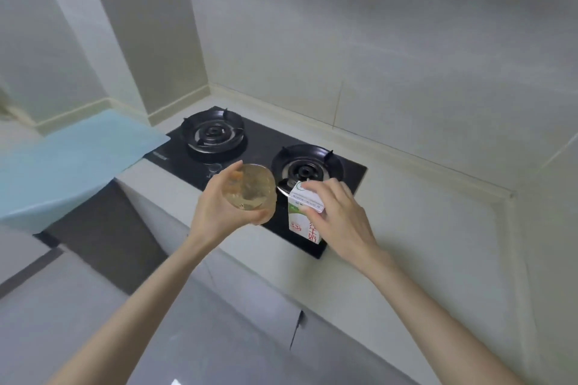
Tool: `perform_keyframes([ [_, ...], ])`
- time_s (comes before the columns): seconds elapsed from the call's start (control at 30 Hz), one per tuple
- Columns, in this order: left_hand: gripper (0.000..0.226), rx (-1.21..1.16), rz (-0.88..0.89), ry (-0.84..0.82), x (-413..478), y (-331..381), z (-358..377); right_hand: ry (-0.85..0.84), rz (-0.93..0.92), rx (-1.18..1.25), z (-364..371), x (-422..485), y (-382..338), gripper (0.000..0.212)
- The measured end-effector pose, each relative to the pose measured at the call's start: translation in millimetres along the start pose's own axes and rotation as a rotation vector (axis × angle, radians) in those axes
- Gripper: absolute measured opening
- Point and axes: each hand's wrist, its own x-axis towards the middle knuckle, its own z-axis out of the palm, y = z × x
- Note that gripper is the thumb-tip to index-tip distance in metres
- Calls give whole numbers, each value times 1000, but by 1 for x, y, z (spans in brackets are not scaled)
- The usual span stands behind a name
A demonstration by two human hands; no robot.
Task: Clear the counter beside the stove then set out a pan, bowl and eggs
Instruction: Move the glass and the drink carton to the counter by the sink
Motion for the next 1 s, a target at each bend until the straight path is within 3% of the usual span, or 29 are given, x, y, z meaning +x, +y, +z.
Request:
perform_keyframes([
  [0.4,96,54,-235,444,-131,-109,-252,-143,-456,216,126,23,-250,32],
  [0.67,95,155,-351,651,-229,-190,-430,-234,-631,383,228,27,-459,32],
  [1.0,94,226,-486,852,-307,-261,-574,-378,-827,560,317,34,-652,34],
])
